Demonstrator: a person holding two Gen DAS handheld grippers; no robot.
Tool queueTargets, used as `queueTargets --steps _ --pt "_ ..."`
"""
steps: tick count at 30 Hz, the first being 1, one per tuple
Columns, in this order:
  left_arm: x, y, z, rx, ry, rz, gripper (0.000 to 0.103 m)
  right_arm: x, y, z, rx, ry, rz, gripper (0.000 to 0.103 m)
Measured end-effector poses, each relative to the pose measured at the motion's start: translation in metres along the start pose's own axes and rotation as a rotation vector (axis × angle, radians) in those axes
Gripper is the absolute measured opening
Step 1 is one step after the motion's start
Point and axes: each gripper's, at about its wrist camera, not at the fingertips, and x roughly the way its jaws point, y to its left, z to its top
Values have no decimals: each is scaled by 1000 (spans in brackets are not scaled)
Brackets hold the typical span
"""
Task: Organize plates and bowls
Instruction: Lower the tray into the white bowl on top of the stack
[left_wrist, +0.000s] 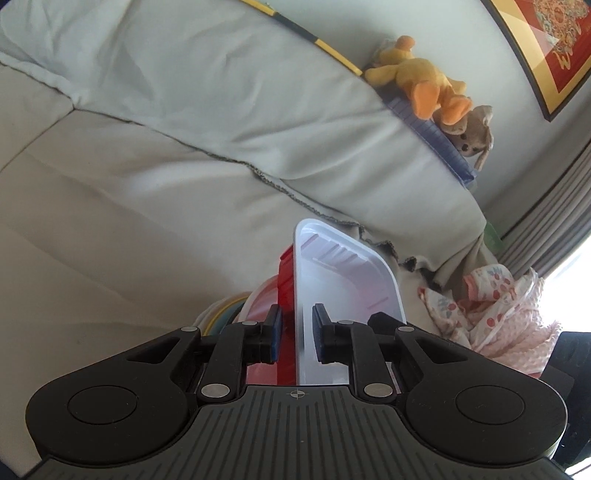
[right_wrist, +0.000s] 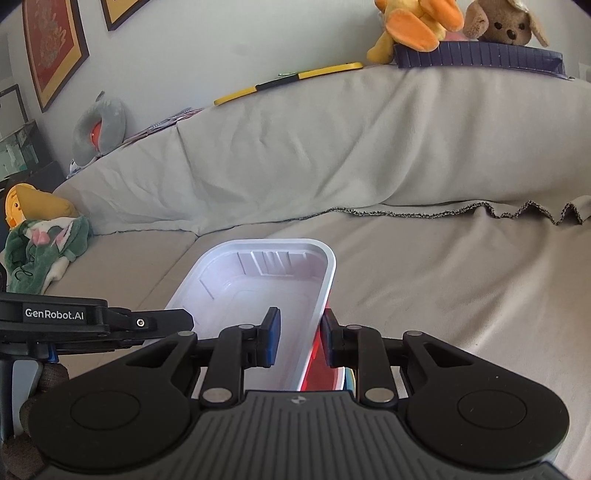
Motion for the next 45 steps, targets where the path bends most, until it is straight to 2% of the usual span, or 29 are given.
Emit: queueTargets --steps 6,14,22,38,40,45 --pt "-6 2 -3 -5 -13 30 19 -2 -2 -2 7 0 -1 23" --pt "-30 6 -14 25 -52 -31 19 -19 -11 -14 47 8 20 23" --pt "-36 0 -26 24 -1 -64 20 -40 0 -31 17 18 76 23" --pt "-31 -1 -28 7 28 -56 19 -37 -4 -30 28 27 72 25" --pt "-36 0 -26 3 10 -64 19 -39 -5 -29 32 23 75 25" --pt "-50 9 -13 -53 -96 -59 19 -43 -13 -25 54 -5 58 25"
